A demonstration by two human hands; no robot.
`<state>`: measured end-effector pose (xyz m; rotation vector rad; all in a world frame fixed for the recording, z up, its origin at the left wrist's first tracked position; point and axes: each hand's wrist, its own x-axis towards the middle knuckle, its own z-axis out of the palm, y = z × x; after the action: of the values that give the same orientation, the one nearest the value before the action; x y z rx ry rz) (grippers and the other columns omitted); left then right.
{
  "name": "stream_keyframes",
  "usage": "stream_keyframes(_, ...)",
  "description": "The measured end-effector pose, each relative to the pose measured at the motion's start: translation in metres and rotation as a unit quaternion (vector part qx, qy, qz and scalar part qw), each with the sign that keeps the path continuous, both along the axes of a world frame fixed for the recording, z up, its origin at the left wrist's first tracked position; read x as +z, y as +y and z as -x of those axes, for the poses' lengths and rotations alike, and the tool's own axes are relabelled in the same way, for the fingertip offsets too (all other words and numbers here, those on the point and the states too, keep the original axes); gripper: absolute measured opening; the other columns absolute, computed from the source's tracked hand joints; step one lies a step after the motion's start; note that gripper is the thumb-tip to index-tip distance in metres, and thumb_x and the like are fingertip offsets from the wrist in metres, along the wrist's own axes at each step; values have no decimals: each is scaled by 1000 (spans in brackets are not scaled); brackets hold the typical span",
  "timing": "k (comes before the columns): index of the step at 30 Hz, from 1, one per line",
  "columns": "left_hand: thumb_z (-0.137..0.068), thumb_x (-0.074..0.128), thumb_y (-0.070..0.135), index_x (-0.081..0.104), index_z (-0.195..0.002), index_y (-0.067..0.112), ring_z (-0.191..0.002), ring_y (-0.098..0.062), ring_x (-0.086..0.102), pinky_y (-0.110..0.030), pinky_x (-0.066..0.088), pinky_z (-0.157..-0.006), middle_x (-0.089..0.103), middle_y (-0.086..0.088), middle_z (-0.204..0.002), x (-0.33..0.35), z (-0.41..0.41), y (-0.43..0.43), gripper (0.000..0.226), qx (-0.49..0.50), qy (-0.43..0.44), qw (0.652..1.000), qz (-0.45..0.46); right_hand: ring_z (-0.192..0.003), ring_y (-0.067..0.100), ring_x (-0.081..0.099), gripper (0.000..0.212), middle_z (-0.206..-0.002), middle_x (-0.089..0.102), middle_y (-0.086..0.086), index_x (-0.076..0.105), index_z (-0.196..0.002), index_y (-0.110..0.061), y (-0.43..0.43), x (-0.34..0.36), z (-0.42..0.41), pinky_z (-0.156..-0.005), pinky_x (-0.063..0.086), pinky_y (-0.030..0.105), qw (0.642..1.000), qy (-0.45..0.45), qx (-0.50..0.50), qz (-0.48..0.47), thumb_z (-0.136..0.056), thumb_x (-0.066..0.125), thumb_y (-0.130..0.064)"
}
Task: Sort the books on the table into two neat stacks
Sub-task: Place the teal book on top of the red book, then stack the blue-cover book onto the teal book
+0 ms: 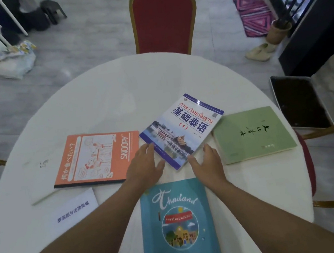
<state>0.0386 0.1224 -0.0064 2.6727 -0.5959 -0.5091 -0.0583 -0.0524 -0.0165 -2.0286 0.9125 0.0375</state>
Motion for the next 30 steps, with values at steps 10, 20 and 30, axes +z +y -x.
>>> stream_keyframes(10,-92,58,35,48,-122,7,-118,-32,49,-44,44,-102,52,-15,-126,-13,-71,-39,42,64,10,997,32,-122,25,49,57,-129,52,7,51,-133,-17,-7,-26,-51,-105,46,44,992,-17,-127,-21,-84,77,-29)
stream_keyframes(20,-94,52,11,49,-128,6,-110,-38,54,-47,49,-97,37,-17,-129,-4,-78,-46,34,131,51,989,46,-108,17,64,55,-125,66,-4,48,-134,-27,-21,-16,-55,-93,56,37,975,-40,-151,-156,-90,54,5)
stream_keyframes(30,-89,57,-1,42,-122,14,-88,-21,66,-35,63,-65,61,-10,-110,34,-31,-3,40,149,197,954,169,-112,19,61,42,-128,62,-1,44,-127,-27,8,15,-24,-92,58,45,972,-57,-135,-184,-97,48,3)
